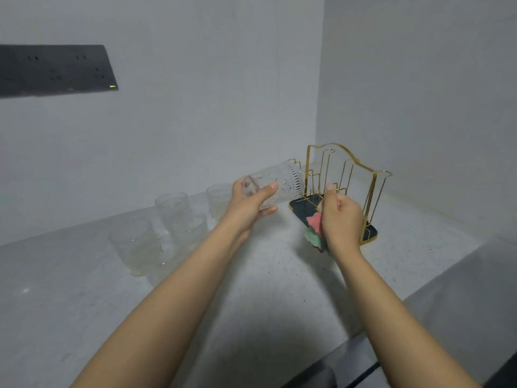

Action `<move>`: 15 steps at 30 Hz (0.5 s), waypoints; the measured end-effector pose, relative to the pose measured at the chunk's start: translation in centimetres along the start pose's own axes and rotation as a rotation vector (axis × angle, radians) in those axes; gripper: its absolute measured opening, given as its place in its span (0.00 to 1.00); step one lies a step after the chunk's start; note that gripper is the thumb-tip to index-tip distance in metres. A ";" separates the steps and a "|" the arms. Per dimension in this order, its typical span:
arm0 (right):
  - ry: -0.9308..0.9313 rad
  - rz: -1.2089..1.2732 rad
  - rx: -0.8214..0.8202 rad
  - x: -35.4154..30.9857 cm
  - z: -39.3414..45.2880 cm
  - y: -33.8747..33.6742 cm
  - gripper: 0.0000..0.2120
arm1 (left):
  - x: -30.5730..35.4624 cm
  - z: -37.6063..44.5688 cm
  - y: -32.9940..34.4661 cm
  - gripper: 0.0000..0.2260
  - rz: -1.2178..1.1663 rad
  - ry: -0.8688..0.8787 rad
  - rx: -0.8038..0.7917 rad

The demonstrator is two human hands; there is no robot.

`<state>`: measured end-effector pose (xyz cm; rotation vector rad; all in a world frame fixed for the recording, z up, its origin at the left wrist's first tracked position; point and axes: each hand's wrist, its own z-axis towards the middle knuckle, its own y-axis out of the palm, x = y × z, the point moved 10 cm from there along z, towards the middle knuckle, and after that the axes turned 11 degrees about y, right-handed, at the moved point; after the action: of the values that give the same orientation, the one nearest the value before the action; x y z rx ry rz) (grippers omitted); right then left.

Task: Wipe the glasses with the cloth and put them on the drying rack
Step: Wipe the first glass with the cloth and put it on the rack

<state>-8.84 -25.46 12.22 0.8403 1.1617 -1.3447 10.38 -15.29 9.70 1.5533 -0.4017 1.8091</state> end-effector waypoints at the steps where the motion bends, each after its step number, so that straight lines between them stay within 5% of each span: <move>1: -0.011 0.008 -0.014 -0.1 0.3 0.2 0.26 | 0.4 1.2 0.2 0.33 0.055 0.015 0.003; 7: -0.069 0.052 -0.089 -0.1 1.5 2.0 0.24 | 5.7 8.5 1.1 0.34 0.484 0.250 0.070; 15: 0.080 0.082 -0.163 2.3 2.3 6.2 0.25 | 5.7 14.8 5.9 0.35 0.849 0.345 -0.075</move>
<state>-2.72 -27.65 9.63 0.8204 1.2674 -1.1421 17.04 -27.18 19.77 1.0340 -1.0538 2.5946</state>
